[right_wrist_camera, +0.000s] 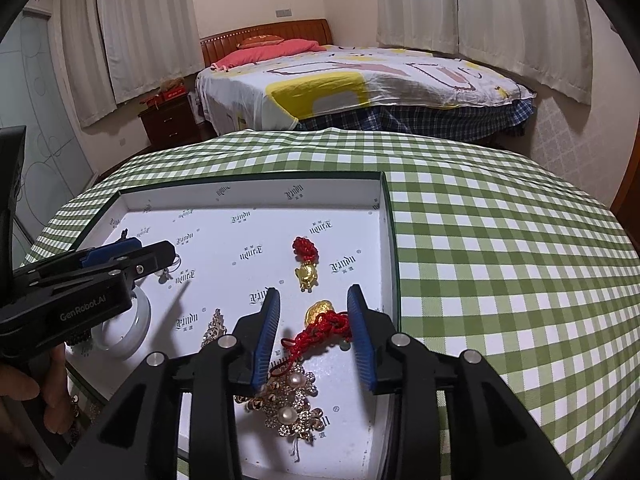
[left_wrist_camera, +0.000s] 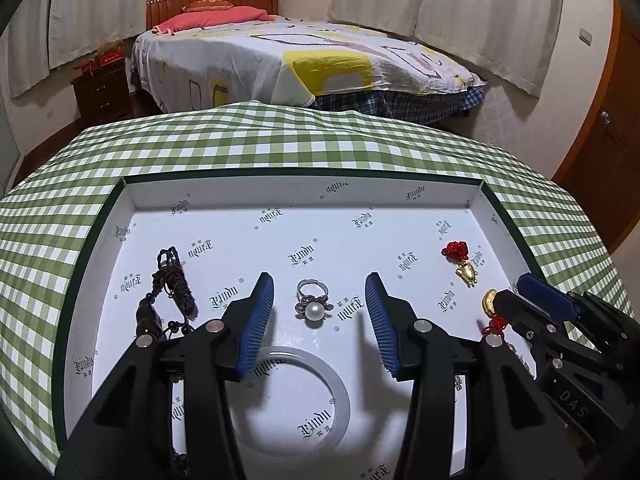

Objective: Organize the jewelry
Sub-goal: 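Carry the pearl ring and red tassel charm into the tray and release both, then withdraw both tools from the tray toward the pearl necklace and gold chain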

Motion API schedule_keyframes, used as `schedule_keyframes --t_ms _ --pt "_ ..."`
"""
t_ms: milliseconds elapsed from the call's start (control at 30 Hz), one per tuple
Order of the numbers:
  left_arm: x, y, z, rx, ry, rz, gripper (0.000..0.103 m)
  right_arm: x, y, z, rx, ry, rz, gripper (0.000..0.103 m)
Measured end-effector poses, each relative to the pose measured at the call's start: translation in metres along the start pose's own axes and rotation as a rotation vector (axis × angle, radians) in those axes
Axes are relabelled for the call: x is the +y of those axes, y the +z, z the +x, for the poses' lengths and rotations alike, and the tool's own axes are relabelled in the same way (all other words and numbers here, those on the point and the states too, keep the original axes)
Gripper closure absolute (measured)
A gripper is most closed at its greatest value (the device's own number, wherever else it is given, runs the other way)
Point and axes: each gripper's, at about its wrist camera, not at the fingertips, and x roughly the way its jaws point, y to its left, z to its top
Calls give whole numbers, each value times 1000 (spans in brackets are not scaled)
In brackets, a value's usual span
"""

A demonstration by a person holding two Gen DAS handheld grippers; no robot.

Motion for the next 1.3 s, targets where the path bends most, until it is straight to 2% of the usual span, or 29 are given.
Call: schedule_keyframes --t_ms 200,400,700,1000,1300 --pt "0 -1 -7 -21 4 12 46 0 0 -1 -6 2 0 61" --pt "5 -1 -24 -59 -4 6 42 3 0 -6 -17 3 -8 61" --pt "12 0 -45 -115 7 19 32 8 1 -18 -41 -5 -14 54" --pt "24 -2 -91 -199 31 28 32 23 4 -49 -98 -15 -32 51" --pt "41 -33 -135 -270 82 23 32 46 -20 -81 -134 -5 -32 50"
